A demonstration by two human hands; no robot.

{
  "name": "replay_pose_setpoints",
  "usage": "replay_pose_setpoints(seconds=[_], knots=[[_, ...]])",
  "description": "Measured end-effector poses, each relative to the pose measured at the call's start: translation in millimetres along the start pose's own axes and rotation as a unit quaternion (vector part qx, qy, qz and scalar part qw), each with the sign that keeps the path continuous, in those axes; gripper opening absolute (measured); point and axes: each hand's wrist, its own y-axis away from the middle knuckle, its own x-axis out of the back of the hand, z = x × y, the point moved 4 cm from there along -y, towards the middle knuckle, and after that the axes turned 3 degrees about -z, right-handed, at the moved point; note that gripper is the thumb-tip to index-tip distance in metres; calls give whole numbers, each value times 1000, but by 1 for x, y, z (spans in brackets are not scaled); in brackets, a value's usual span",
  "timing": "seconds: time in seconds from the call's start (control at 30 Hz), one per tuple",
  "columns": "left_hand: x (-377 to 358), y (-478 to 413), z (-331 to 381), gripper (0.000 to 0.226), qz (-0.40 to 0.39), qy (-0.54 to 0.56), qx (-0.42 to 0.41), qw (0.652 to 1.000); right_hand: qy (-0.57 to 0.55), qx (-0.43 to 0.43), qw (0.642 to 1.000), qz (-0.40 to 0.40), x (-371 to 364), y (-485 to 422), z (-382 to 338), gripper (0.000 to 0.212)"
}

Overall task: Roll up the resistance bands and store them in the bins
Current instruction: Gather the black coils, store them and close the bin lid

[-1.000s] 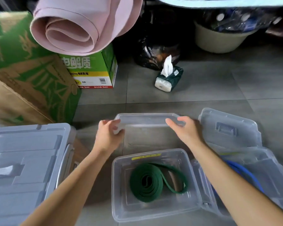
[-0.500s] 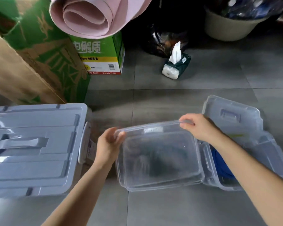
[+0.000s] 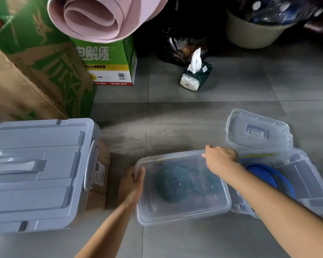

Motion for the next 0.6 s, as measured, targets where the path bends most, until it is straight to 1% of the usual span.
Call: replay_pose_setpoints(seconds=[0.03, 0.07, 0.1, 0.17, 0.23, 0.27, 0.37, 0.43, 0.5, 0.6], knots=[[-1, 6, -6, 21, 2, 33, -12, 999, -29, -8, 1000, -11, -3, 0, 1, 32], [0, 9, -12, 28, 9, 50, -21, 999, -67, -14, 997, -19, -6, -1, 1, 30], [1, 10, -18, 34, 14, 42, -23, 999, -108, -17, 994, -21, -9, -1, 2, 26], [6, 4, -21, 37, 15, -1, -11, 1000, -168, -11, 986, -11, -15, 0, 2, 18], [12, -3, -18, 33, 26, -13, -29, 999, -195, 3, 981, 7, -22, 3, -1, 20], [16, -5, -16, 31, 46, -21, -45, 998, -206, 10, 978, 19, -24, 6, -3, 23], [26, -14, -18, 37, 92, -62, -81, 990, -245, 14, 968, 55, -32, 8, -7, 29], [29, -20, -22, 38, 94, -90, -86, 988, -295, -1, 952, 81, -39, 7, -3, 34], [28, -20, -20, 35, 90, -93, -81, 988, -348, -12, 932, 101, -47, 5, 1, 36], [27, -16, -12, 32, 103, -125, -86, 983, -433, -21, 895, 103, -54, 7, 0, 37]])
